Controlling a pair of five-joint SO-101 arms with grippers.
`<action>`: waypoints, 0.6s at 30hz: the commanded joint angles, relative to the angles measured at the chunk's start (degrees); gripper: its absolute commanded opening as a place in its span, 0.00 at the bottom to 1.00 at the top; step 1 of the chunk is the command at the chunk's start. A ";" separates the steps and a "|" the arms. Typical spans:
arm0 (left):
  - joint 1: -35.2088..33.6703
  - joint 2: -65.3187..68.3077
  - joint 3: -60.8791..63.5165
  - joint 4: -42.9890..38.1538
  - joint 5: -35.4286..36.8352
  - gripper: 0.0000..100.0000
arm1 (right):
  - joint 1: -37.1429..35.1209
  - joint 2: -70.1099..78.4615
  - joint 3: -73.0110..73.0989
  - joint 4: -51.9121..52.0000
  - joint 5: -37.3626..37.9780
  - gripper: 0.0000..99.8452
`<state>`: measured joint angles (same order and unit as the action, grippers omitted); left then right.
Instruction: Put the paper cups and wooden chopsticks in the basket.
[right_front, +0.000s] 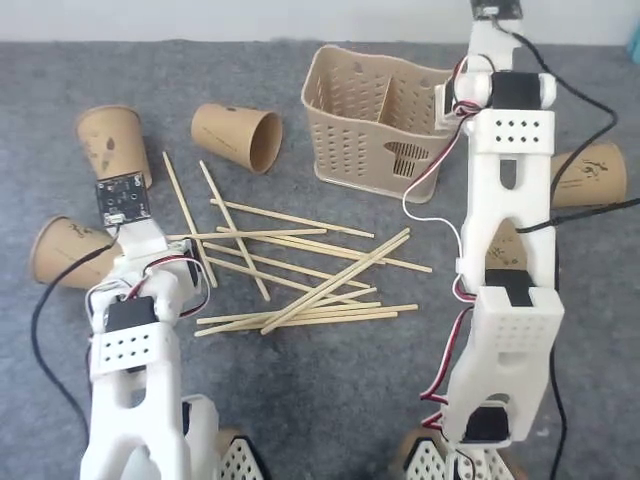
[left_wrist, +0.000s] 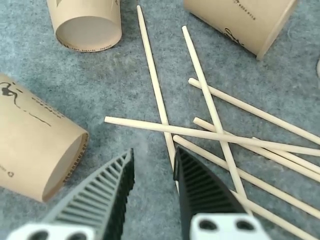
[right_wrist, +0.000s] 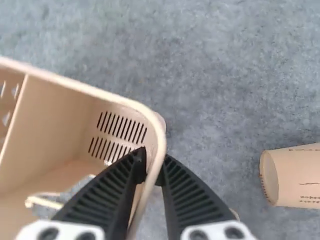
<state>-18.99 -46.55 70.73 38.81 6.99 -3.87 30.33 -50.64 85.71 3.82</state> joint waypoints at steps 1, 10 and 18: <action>-0.18 0.09 -0.22 -1.41 -0.35 0.13 | -2.07 -4.62 -2.99 1.27 3.69 0.01; -0.18 0.09 -0.22 -1.41 -0.35 0.13 | -2.42 -12.35 -13.54 10.07 3.96 0.01; -0.18 0.09 -0.22 -1.41 -0.35 0.13 | -2.95 -7.78 -13.80 16.31 2.37 0.01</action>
<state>-18.99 -46.55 70.73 38.81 6.99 -6.95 23.38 -61.10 100.57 6.99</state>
